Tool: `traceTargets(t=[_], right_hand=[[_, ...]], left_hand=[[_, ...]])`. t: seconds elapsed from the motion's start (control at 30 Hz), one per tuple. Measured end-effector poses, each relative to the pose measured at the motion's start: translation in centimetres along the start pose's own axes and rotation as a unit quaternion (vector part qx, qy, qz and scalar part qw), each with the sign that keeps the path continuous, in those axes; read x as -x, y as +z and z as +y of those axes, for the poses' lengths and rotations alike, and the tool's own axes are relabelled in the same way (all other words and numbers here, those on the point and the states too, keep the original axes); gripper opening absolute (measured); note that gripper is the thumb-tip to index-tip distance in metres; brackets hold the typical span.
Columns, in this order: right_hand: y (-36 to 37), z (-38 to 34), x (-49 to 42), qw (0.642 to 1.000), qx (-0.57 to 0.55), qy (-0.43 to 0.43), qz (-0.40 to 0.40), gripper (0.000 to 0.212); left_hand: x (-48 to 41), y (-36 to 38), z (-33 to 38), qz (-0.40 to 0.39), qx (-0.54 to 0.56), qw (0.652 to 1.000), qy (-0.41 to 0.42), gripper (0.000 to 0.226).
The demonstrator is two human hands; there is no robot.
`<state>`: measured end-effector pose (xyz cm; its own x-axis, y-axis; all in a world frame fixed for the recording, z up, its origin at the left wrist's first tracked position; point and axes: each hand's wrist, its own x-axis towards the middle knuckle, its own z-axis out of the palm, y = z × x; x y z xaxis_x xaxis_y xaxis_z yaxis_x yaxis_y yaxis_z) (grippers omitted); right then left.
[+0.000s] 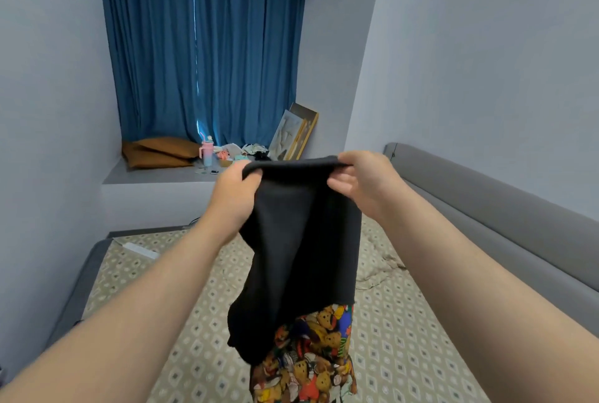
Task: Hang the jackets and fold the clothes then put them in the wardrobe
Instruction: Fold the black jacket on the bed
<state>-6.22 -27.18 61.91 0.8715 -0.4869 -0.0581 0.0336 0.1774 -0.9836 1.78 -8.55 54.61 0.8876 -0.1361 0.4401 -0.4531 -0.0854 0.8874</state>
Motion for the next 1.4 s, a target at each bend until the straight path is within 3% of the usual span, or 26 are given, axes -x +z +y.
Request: traceTargets(t=[0.03,0.1,0.17,0.23,0.3,0.37,0.47,0.57,0.63,0.7,0.8,0.9,1.0,1.1,1.2,1.4], right_hand=[[-0.4,0.7,0.1,0.994,0.108,-0.002,-0.01,0.037],[-0.9,2.6,0.2,0.942,0.325,-0.069,-0.044,0.081],[-0.6,4.1,0.8,0.901,0.378,-0.17,-0.126,0.096],[-0.4,4.8,1.0,0.91,0.281,-0.184,-0.242,0.08],[-0.7,4.8,0.9,0.926,0.189,-0.137,-0.297,0.052],[-0.9,4.6,0.7,0.929,0.17,-0.117,-0.309,0.035],[-0.8,4.4,0.3,0.949,0.127,-0.132,-0.256,0.032],[-0.7,3.7,0.1,0.969,0.02,-0.143,-0.2,0.013],[-1.1,2.8,0.1,0.974,-0.027,-0.136,-0.181,0.011],[-1.6,1.9,0.2,0.975,-0.035,-0.127,-0.18,0.018],[-1.6,1.1,0.1,0.979,0.022,-0.127,-0.161,0.02],[-1.8,0.8,-0.3,0.98,0.103,-0.147,-0.087,0.014],[-3.7,0.7,-1.1,0.954,0.234,-0.186,0.014,0.012],[-5.6,1.6,-1.6,0.928,0.316,-0.19,0.05,0.013],[-6.4,2.5,-2.0,0.923,0.341,-0.168,0.055,0.019],[-7.9,3.2,-3.0,0.91,0.384,-0.142,0.066,0.026]], left_hand=[[-0.5,-0.4,1.5,-0.027,-0.063,0.996,0.06,0.021],[-1.3,-0.6,4.3,-0.103,-0.137,0.977,0.126,0.026],[-1.4,-0.8,6.6,-0.184,-0.151,0.963,0.13,0.029],[-1.4,-1.0,8.2,-0.238,-0.16,0.949,0.133,0.029],[-1.4,-1.5,9.3,-0.246,-0.156,0.945,0.146,0.024],[-1.6,-2.2,9.9,-0.218,-0.133,0.955,0.15,0.014],[-1.8,-3.3,9.0,-0.194,-0.125,0.964,0.128,0.01],[-0.7,-5.0,5.7,-0.284,-0.133,0.95,-0.004,0.034],[0.8,-6.2,2.1,-0.386,-0.116,0.906,-0.125,0.048],[3.0,-6.0,-1.7,-0.444,-0.131,0.867,-0.182,0.054],[5.6,-3.5,-5.9,-0.394,-0.097,0.885,-0.226,0.036],[4.6,-2.2,-7.5,-0.236,-0.037,0.939,-0.245,0.019],[0.5,-4.4,-6.2,-0.06,-0.107,0.98,-0.155,0.018],[-3.3,-7.1,-3.0,0.047,-0.194,0.98,-0.027,0.013],[-5.2,-7.7,0.5,0.069,-0.146,0.987,0.0,0.021],[-5.9,-6.8,5.6,0.007,-0.163,0.986,0.043,0.018]])
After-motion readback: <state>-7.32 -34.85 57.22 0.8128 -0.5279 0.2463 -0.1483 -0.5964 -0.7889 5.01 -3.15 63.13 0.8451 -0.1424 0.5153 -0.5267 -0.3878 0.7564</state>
